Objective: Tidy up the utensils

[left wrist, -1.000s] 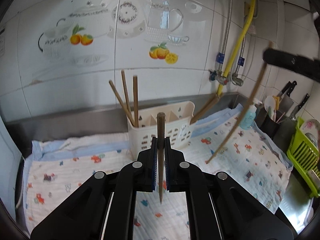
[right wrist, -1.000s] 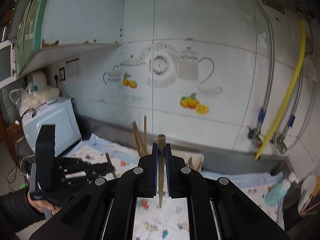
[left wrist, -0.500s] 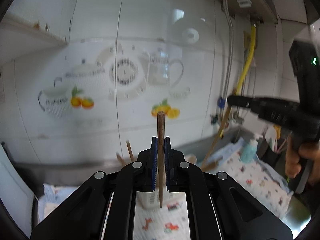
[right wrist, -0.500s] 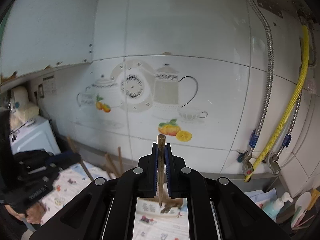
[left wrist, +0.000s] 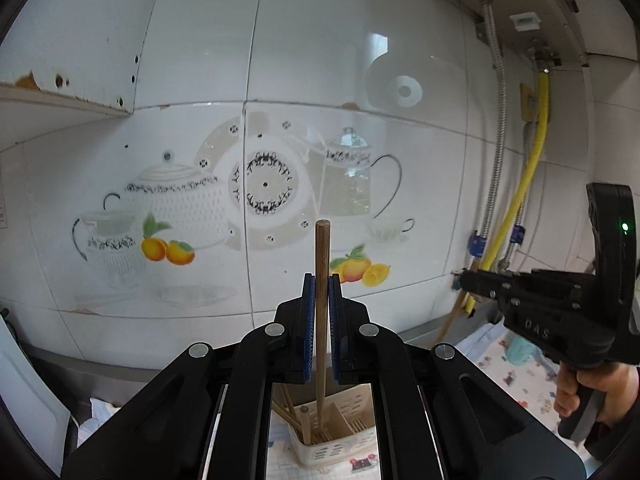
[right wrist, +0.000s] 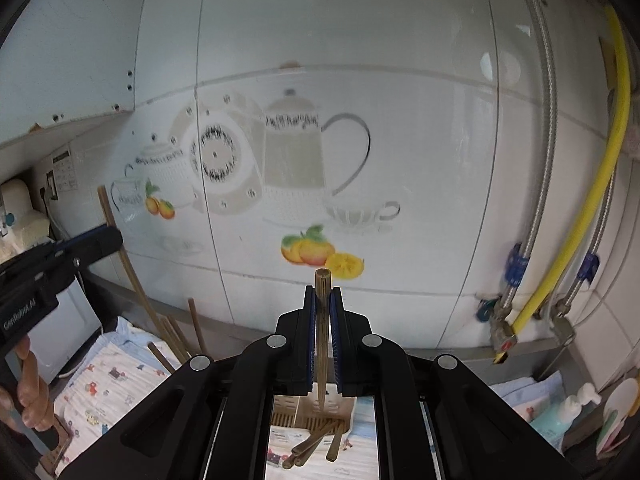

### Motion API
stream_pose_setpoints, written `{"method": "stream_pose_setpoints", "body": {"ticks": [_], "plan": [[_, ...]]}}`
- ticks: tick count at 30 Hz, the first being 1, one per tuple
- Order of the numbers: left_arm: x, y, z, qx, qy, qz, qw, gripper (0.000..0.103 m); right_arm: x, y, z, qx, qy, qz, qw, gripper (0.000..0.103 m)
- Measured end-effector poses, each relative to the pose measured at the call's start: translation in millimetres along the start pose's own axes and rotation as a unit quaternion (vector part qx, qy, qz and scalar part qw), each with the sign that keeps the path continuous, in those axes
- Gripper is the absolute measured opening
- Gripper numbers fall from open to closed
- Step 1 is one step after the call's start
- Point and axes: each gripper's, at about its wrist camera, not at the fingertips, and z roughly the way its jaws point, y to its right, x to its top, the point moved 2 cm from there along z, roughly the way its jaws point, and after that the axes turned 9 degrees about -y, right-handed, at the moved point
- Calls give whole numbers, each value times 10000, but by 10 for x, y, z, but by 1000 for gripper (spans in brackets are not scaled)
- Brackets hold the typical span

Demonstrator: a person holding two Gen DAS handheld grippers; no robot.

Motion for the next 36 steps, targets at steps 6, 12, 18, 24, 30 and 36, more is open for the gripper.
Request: {"method": "stream_pose_setpoints", "body": {"ticks": [6, 12, 18, 24, 30, 36], "plan": [[-156, -46, 252, 27, -246, -114, 9996, 5, -158, 13, 210, 8, -267, -25, 9996, 7], [-367, -119, 493, -39, -652, -238, 9976, 6, -285, 1, 306, -4, -467, -90, 9989, 7], [-499, -154, 598, -63, -894, -254, 9957, 6, -395, 1, 370, -10, -651, -103, 9978, 7], [-501, -146, 548, -61, -901, -252, 9956, 8, -438, 10, 363, -20, -711, -70, 9974, 7], [-492, -131, 392, -105, -852, -249, 9960, 9, -439, 4, 242, -13, -645, -62, 9979, 9], [-564, -90, 127, -158, -801, -217, 9964, 9, -505, -9, -10, -6, -508, -1, 9987, 19]]}}
